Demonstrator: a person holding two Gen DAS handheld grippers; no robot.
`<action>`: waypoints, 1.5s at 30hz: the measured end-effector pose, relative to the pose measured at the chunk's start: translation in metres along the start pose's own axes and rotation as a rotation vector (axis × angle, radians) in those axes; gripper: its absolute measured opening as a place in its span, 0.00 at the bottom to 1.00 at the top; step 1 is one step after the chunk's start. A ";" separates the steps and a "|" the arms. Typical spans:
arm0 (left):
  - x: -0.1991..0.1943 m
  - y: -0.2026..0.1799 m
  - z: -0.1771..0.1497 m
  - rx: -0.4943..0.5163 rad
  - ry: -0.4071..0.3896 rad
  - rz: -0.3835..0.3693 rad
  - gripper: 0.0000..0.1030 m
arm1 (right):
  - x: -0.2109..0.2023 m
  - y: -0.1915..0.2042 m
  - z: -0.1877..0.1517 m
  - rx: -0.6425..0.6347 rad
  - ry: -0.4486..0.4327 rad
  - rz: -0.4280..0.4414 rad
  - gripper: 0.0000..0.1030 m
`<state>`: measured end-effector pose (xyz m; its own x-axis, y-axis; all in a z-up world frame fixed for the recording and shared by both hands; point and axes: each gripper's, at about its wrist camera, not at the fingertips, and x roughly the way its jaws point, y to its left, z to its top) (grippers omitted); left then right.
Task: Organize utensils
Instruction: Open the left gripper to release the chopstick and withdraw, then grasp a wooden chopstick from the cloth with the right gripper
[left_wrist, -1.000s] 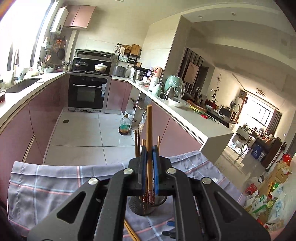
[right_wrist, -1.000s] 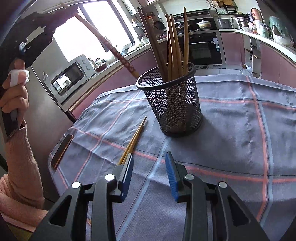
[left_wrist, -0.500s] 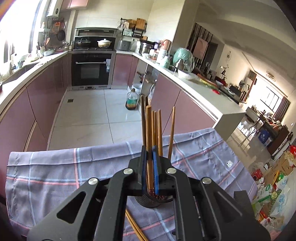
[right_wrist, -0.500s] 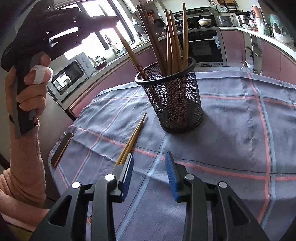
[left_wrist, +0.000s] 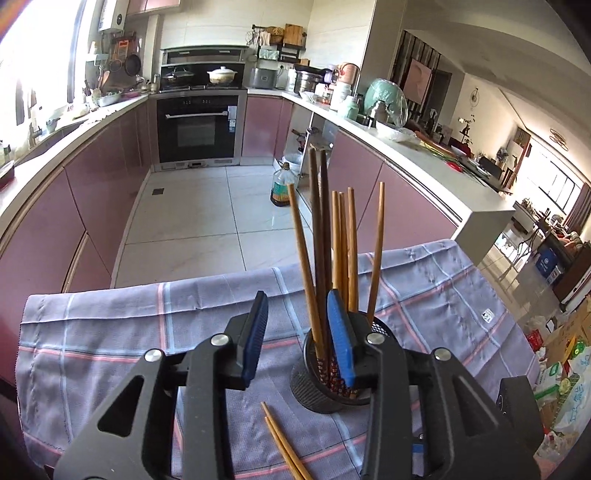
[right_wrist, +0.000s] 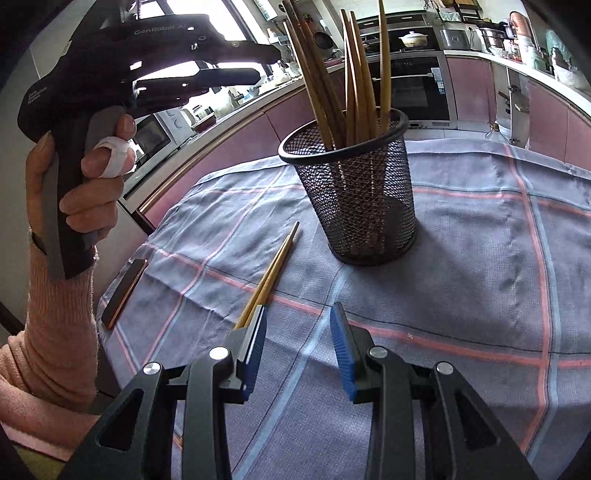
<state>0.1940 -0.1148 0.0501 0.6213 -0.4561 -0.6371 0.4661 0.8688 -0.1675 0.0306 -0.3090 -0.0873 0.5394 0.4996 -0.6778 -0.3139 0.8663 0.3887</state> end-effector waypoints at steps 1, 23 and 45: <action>-0.003 0.001 -0.002 0.003 -0.009 0.007 0.34 | 0.002 0.002 0.001 -0.004 0.003 0.001 0.33; -0.033 0.060 -0.119 -0.101 0.039 0.057 0.42 | 0.064 0.041 0.020 -0.112 0.122 -0.056 0.26; -0.023 0.055 -0.149 -0.113 0.100 0.038 0.42 | 0.081 0.036 0.038 -0.128 0.174 -0.161 0.18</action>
<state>0.1115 -0.0277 -0.0568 0.5684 -0.4061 -0.7155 0.3661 0.9037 -0.2221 0.0925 -0.2370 -0.1046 0.4515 0.3377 -0.8259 -0.3372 0.9216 0.1924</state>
